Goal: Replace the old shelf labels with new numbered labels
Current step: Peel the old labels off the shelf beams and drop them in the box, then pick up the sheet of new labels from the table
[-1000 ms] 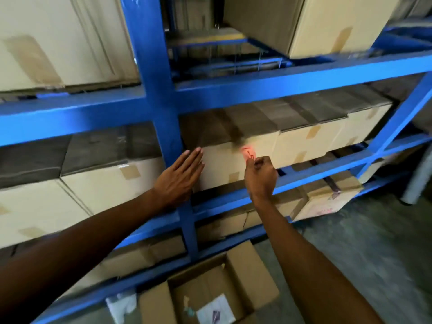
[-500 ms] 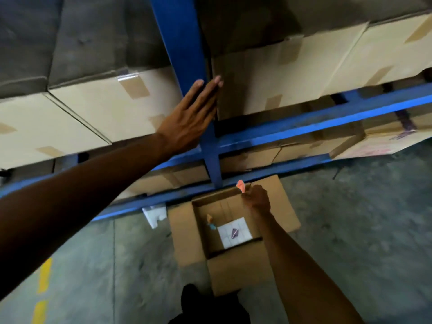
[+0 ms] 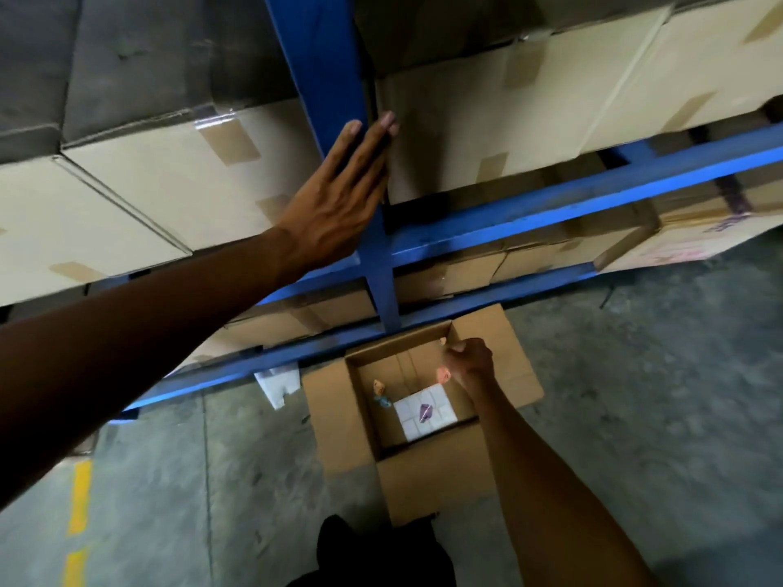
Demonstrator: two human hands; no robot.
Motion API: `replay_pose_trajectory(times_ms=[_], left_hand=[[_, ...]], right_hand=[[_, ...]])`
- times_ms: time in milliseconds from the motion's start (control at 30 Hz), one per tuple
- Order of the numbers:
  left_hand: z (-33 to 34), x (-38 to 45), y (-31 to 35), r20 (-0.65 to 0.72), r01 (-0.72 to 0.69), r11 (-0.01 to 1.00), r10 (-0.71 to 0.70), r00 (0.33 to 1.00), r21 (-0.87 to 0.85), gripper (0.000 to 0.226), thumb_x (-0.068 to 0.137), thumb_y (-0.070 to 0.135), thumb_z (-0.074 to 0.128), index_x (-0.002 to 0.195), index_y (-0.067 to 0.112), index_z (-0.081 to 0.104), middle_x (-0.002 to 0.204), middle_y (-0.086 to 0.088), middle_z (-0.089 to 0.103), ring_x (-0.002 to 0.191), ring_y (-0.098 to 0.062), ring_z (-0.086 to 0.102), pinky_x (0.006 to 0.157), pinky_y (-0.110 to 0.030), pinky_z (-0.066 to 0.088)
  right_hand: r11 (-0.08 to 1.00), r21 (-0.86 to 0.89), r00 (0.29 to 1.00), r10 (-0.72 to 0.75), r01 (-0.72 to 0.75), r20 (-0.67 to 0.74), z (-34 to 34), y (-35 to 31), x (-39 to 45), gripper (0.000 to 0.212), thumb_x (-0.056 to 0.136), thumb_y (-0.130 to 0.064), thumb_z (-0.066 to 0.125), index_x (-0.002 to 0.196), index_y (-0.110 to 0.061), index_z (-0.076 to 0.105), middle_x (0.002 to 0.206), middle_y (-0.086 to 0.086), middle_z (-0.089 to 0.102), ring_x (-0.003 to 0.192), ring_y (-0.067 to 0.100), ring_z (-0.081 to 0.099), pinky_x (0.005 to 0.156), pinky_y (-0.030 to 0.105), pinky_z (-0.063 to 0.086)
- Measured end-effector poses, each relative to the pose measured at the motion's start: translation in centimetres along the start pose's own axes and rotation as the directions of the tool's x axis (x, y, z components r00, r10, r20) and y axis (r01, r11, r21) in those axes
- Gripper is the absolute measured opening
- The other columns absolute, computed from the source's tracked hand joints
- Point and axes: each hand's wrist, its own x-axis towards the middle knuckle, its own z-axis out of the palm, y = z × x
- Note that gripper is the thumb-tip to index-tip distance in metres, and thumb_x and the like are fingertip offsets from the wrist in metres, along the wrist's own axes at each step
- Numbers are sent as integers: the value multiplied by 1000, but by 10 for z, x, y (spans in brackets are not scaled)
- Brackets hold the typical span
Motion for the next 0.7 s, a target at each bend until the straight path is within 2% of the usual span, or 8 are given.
replay_pose_trajectory(times_ms=[100,167,233,300,433,533,600,700], left_hand=[[-18,-1,-1,179,63,995,-50,983,-71,65,82,32,44,139,2,35,155,-28,12,145,-43,-1,116,-56,-4],[-27,4,5,228,74,967,-17,974,-242,70,80,39,53,138,4,36,155,-29,13,145,-44,0,115,-54,-9],[-40,10,18,267,87,884,44,963,-459,74,80,39,56,141,3,33,154,-29,15,145,-43,1,116,-50,-10],[-63,18,34,262,83,755,120,958,-651,72,85,36,52,144,5,26,156,-24,15,146,-38,1,118,-46,-7],[-126,28,66,79,-56,541,224,971,-839,62,89,32,50,143,7,32,153,-20,27,145,-35,13,117,-44,5],[-173,27,89,-100,-196,416,241,965,-888,49,86,32,52,127,6,48,132,-18,50,131,-34,36,109,-44,22],[-219,18,111,-226,-313,305,290,930,-899,47,86,34,55,122,5,52,127,-17,55,127,-32,41,106,-41,27],[-276,1,145,-313,-390,170,358,880,-905,52,88,33,56,130,3,49,137,-17,52,134,-29,39,109,-36,26]], right_hand=[[998,53,995,-15,20,-94,-23,0,-15,28,85,-17,59,106,1,61,111,20,67,103,33,63,84,31,51],[996,74,987,-38,50,-159,-41,-1,-27,23,85,-17,57,100,0,63,104,20,68,99,32,64,74,25,45],[993,76,970,-73,93,-230,-58,-1,-42,19,86,-17,56,91,1,64,95,19,67,97,32,64,74,27,47],[982,127,935,-85,136,-344,-79,1,-69,20,87,-14,55,97,2,63,103,22,66,101,35,62,86,38,52],[973,166,812,-36,163,-583,-111,23,-144,27,89,-21,52,112,-9,60,116,18,64,108,32,59,95,39,48],[983,91,697,-47,159,-716,-121,48,-198,32,85,-22,57,115,-13,61,118,14,66,110,32,59,95,37,47],[991,93,587,18,99,-809,-125,78,-249,36,84,-23,58,118,-13,59,121,13,65,113,32,57,97,37,45],[991,136,491,120,-4,-863,-127,119,-306,40,85,-24,57,124,-15,55,127,12,62,118,32,54,100,37,40]])
